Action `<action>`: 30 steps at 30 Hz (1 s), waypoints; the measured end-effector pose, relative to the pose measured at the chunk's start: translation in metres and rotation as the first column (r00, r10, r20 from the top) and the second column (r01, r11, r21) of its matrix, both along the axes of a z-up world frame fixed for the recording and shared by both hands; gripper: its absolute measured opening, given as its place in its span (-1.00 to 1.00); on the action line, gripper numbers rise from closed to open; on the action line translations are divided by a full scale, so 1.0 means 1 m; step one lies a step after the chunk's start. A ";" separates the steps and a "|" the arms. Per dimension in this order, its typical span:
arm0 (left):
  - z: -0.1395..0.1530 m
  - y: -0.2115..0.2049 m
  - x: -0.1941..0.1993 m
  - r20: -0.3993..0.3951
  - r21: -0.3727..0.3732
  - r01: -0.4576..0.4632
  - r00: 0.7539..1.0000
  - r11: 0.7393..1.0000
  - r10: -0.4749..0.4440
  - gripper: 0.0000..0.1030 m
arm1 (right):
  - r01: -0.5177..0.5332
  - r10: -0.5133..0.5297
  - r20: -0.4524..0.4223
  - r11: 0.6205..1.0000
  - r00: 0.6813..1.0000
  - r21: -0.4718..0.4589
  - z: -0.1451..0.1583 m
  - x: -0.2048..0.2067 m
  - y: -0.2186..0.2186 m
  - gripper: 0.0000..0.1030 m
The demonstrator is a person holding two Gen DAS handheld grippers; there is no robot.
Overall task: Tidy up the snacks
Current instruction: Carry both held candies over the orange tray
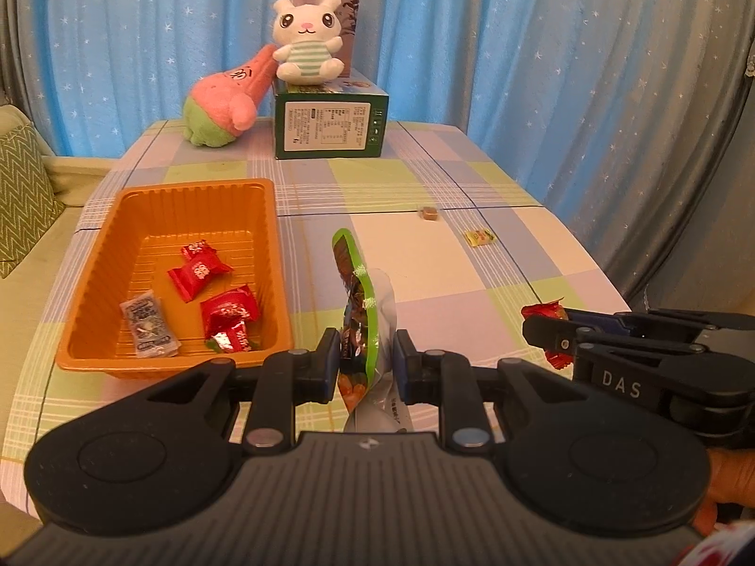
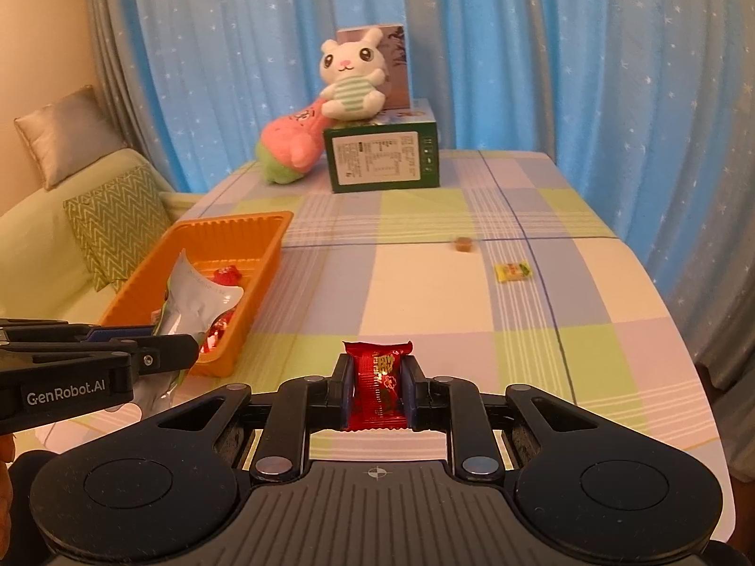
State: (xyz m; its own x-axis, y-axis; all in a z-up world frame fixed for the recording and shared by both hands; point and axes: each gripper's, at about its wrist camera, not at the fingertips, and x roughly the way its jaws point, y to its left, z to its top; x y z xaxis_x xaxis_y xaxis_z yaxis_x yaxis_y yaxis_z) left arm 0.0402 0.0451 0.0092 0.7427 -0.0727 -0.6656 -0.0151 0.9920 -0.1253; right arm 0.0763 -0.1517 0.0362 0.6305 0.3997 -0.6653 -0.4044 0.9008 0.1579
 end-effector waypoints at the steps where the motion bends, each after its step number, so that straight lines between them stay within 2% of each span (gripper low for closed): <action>1: 0.000 0.002 0.000 -0.001 0.002 -0.003 1.000 1.000 0.003 -0.59 | -0.004 0.004 0.000 1.000 1.000 -0.001 0.000 0.000 0.002 -0.59; 15: 0.002 0.028 -0.006 -0.004 0.014 -0.059 0.998 0.998 0.059 -0.59 | -0.060 0.060 0.001 0.998 0.998 -0.001 -0.002 0.001 0.028 -0.59; 30: 0.002 0.077 -0.002 -0.011 0.031 -0.149 0.989 0.988 0.150 -0.59 | -0.133 0.133 -0.011 0.991 0.991 0.000 -0.007 0.013 0.068 -0.59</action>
